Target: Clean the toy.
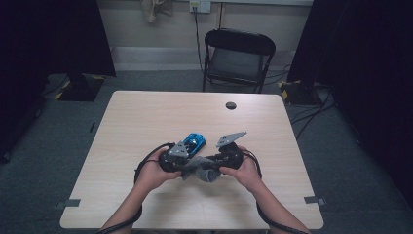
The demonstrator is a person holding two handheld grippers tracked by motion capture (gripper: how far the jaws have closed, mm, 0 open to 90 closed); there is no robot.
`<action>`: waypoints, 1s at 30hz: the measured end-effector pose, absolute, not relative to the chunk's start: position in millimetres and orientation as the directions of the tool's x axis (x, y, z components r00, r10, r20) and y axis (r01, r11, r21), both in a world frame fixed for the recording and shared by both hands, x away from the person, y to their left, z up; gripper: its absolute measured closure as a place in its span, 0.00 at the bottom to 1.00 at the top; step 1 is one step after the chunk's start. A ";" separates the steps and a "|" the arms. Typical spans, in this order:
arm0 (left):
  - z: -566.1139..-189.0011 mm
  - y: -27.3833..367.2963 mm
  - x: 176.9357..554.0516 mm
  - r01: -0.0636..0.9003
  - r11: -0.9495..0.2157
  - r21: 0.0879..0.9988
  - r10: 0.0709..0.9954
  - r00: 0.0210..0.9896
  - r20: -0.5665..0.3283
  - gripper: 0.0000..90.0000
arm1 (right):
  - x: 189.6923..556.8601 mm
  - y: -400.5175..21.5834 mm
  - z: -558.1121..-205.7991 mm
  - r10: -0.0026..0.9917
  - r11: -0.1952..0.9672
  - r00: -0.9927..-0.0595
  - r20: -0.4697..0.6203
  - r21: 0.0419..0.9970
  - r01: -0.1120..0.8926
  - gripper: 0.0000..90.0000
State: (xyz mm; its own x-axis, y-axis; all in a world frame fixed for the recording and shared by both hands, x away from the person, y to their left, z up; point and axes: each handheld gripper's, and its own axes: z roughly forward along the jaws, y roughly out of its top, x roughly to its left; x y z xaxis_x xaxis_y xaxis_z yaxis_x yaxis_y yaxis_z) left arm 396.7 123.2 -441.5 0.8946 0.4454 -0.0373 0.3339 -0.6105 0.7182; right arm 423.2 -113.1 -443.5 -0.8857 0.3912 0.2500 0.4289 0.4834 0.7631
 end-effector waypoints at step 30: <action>-427.7 255.2 363.4 0.461 -0.538 0.706 0.640 0.768 -0.014 0.84 | 457.9 -98.1 -422.3 0.489 0.388 -0.843 0.223 0.811 0.439 0.30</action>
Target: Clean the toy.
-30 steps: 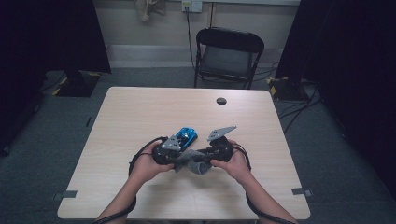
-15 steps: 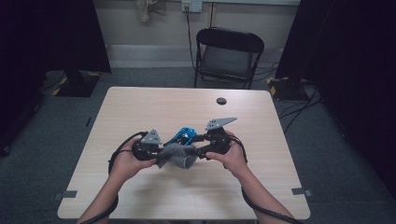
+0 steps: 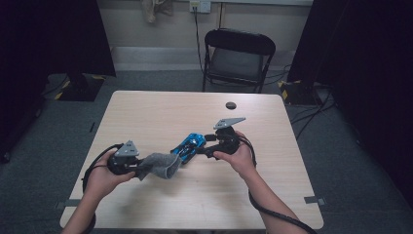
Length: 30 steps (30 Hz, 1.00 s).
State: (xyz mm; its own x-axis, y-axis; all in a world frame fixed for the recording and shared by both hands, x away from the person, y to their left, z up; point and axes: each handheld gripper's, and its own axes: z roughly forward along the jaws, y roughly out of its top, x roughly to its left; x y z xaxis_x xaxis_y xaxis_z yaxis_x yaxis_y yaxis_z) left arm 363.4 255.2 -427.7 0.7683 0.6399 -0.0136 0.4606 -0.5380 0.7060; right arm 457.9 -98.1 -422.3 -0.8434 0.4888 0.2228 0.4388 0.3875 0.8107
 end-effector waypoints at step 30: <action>-480.6 234.0 373.6 0.319 -0.657 0.682 0.508 0.857 0.088 0.27 | 489.9 -32.0 -475.4 0.537 0.531 -0.842 0.057 0.753 0.390 0.19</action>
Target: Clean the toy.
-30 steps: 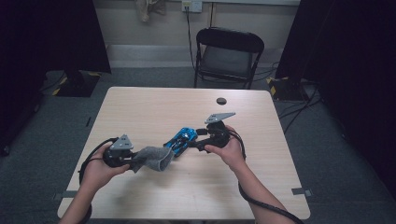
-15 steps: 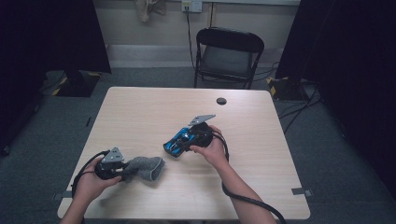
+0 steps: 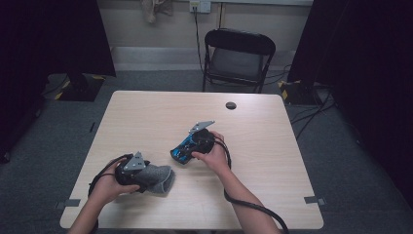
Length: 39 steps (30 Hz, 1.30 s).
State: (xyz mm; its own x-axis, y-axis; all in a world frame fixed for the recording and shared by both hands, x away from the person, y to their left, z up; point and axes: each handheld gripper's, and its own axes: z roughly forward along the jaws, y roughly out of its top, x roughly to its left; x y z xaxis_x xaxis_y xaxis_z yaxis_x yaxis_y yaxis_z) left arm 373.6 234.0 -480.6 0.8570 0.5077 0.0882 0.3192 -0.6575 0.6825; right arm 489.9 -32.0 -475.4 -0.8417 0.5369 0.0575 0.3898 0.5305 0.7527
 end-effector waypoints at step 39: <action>-487.8 210.7 381.7 0.480 -0.512 0.712 0.656 0.754 -0.036 0.51 | 480.9 -24.9 -478.2 0.525 0.565 -0.851 -0.012 0.752 0.338 0.16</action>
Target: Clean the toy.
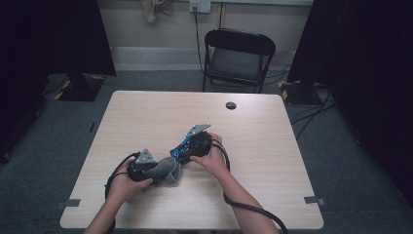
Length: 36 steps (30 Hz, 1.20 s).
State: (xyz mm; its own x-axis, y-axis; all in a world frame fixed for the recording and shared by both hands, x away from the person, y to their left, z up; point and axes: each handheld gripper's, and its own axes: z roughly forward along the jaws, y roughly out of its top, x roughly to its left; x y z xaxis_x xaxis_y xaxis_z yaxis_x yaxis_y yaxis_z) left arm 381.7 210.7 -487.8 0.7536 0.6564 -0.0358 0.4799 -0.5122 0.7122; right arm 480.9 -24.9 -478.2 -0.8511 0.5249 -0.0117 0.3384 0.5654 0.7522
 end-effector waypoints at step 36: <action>-489.0 192.7 383.4 0.446 -0.553 0.704 0.596 0.802 -0.040 0.52 | 476.0 -29.8 -486.9 0.535 0.519 -0.845 -0.017 0.796 0.312 0.12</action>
State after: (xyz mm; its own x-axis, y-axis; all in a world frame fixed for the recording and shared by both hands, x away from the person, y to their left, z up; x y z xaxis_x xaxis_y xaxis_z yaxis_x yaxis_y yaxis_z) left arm 383.4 192.7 -489.0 0.8021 0.5958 -0.0404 0.4460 -0.5527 0.7040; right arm 476.0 -29.8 -486.9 -0.8446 0.5352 -0.0175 0.3121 0.5186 0.7960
